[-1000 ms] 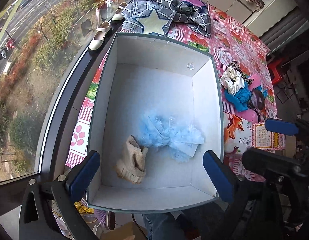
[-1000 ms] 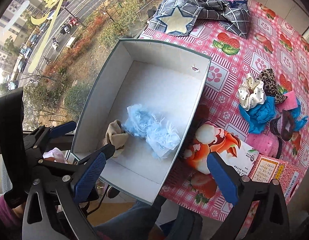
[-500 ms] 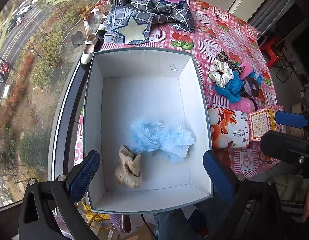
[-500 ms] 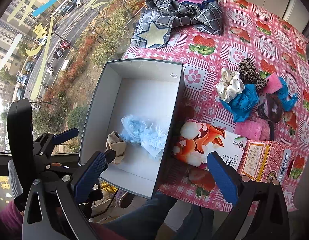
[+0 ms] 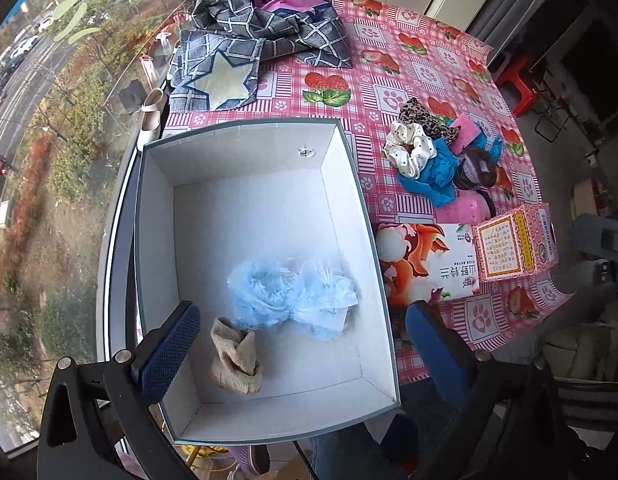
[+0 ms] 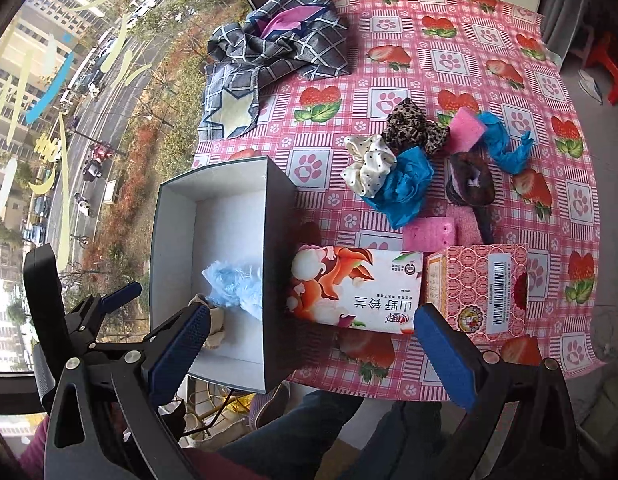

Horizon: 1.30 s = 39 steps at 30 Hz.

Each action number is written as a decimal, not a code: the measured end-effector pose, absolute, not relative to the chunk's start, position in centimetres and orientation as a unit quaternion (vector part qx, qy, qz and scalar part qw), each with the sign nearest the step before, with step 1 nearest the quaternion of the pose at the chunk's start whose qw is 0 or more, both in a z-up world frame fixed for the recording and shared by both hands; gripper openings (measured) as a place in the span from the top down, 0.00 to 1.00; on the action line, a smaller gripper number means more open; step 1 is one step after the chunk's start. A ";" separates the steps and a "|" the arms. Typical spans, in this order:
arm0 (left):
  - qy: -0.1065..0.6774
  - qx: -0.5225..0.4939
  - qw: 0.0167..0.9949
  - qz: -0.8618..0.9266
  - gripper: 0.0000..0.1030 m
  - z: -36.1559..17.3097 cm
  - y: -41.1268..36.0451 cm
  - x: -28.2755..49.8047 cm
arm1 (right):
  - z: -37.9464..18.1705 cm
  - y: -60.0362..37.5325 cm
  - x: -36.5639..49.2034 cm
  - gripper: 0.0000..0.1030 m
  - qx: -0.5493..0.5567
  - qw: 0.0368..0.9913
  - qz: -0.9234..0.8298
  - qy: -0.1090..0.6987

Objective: Organize soft objects
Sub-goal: 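Withdraw both tools from the box back toward the remaining items, then grasp the dark knit hat with the right tool while the left tool grasps the polka-dot scrunchie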

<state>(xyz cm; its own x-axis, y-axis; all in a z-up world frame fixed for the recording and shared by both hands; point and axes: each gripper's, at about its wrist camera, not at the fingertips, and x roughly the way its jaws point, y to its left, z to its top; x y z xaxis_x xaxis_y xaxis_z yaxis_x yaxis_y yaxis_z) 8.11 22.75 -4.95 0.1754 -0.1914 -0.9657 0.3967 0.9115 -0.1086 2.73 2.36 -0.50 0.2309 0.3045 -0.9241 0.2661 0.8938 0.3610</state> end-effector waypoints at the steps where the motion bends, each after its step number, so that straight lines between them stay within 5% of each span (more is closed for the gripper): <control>1: 0.613 0.087 0.761 -0.195 0.00 -5.0 22.5 8.1 | -0.5 1.7 2.6 0.01 0.235 0.750 0.007 0.618; 27: 0.643 0.088 0.737 -0.188 0.00 -6.2 11.7 12.3 | -6.4 -15.6 1.9 0.01 0.296 0.693 -0.087 0.651; 39: 0.679 0.087 0.712 -0.155 0.00 -11.9 3.9 19.5 | -11.7 -20.0 4.9 0.01 0.309 0.664 -0.064 0.678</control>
